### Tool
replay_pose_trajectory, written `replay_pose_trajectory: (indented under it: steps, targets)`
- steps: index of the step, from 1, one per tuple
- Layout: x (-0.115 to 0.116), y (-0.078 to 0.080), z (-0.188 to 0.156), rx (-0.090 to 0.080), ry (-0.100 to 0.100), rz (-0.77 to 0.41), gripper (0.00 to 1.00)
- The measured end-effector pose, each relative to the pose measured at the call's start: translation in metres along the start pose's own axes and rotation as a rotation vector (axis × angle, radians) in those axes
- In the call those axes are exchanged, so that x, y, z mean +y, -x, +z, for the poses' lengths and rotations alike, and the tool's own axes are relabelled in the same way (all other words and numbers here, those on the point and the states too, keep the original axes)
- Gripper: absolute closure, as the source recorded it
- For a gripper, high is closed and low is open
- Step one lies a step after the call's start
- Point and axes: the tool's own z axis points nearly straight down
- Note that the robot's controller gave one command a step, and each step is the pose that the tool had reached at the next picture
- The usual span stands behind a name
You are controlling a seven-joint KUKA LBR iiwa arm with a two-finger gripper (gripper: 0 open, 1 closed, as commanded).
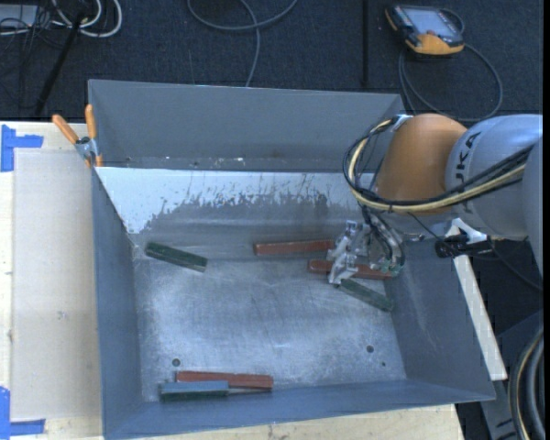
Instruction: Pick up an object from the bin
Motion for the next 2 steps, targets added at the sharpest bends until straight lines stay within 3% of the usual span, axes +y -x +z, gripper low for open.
replay_pose_trajectory:
  steps: [1,2]
  targets:
    - [-0.001,-0.003,-0.017,0.011,-0.005,-0.001,1.00]
    - [-0.002,-0.001,-0.035,0.007,-0.006,0.000,1.00]
